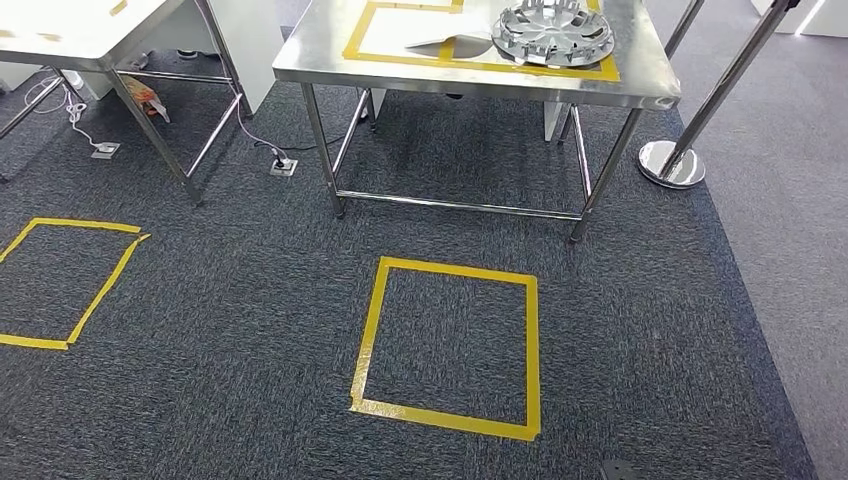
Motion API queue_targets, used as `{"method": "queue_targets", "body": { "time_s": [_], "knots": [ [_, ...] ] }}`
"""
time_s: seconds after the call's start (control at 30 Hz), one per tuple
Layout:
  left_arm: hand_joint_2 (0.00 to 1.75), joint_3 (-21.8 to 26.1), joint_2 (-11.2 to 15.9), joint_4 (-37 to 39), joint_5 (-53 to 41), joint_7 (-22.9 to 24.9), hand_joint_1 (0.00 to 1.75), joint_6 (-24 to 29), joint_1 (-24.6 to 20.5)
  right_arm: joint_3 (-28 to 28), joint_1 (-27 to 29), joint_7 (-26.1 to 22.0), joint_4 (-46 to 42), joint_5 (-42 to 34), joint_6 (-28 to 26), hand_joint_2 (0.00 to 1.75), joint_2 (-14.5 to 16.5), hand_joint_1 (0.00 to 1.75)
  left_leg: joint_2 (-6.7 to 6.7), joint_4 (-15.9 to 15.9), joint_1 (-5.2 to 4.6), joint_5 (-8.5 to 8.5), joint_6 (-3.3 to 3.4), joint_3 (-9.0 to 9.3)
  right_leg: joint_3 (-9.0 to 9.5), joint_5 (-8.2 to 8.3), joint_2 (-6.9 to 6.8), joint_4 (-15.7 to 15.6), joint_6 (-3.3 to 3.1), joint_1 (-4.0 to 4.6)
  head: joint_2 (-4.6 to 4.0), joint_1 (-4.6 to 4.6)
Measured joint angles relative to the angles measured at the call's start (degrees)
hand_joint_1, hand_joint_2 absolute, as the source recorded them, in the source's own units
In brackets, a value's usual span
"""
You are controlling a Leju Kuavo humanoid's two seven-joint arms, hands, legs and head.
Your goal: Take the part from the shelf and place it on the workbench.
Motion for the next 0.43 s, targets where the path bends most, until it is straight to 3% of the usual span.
{"method": "queue_targets", "body": {
  "time_s": [0.43],
  "knots": [
    [0.00, -0.76, 0.40, -4.88, 4.67, -2.12, 0.00, -6.26, 2.27, 16.59, 4.38, 3.05, -2.20, -19.46, 1.54, 0.00, -2.23, 0.00, 0.01, 0.00, 0.08, 0.06, -0.02, 0.00, -0.03, 0.00, 0.00, 0.12, -0.01, 0.08, 0.00, 0.01]
  ]
}}
